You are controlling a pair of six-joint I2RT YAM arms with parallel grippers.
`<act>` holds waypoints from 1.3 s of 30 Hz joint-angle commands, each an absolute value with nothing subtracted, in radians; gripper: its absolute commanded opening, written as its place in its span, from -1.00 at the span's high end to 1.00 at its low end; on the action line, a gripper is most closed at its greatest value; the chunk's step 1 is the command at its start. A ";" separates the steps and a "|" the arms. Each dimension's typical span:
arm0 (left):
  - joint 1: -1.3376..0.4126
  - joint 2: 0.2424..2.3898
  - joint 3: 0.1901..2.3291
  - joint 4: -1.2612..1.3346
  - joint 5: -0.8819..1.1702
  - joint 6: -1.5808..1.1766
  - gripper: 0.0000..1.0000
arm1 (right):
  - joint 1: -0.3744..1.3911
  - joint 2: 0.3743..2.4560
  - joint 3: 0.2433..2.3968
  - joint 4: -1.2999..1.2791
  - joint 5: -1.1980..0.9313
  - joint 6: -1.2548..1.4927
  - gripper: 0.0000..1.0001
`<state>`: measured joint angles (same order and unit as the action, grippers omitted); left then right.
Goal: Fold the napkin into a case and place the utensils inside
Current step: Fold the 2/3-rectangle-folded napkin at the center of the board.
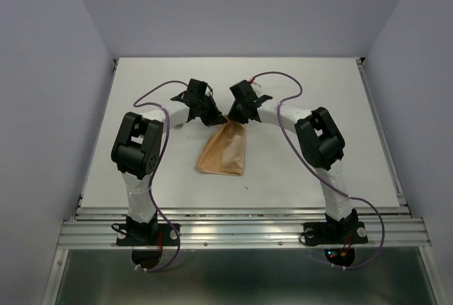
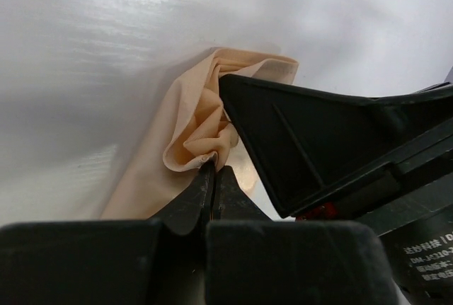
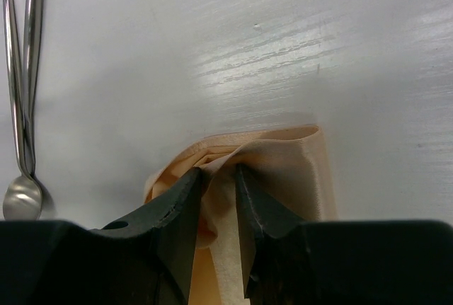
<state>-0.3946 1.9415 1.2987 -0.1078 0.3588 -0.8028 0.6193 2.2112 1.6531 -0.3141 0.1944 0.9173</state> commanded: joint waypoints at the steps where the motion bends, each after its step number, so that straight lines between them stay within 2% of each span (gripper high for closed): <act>1: -0.402 1.927 1.252 -0.048 0.410 -0.854 1.00 | 0.611 2.244 1.621 -0.347 0.198 0.928 0.35; 14: -0.402 2.028 1.241 -0.073 0.351 -0.833 1.00 | 0.601 2.200 1.595 -0.318 0.164 0.934 0.35; 28: -0.402 2.043 1.256 -0.127 0.281 -0.779 1.00 | 0.563 1.953 1.462 -0.281 0.225 0.874 0.22; 32: -0.402 2.039 1.265 -0.133 0.275 -0.756 1.00 | 0.541 1.954 1.448 -0.272 0.212 0.830 0.23; 35: -0.402 2.033 1.276 -0.150 0.261 -0.735 1.00 | 0.523 1.983 1.454 -0.267 0.178 0.776 0.36; 36: -0.402 2.031 1.287 -0.155 0.259 -0.726 1.00 | 0.523 1.990 1.457 -0.256 0.166 0.759 0.56; 39: -0.402 2.031 1.304 -0.176 0.250 -0.703 1.00 | 0.523 2.023 1.482 -0.256 0.152 0.710 0.78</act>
<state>-0.4061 2.0102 1.2793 -0.0814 0.3466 -0.7776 0.5220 1.9945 1.4609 -0.2832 0.1749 0.7952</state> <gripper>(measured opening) 0.033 0.146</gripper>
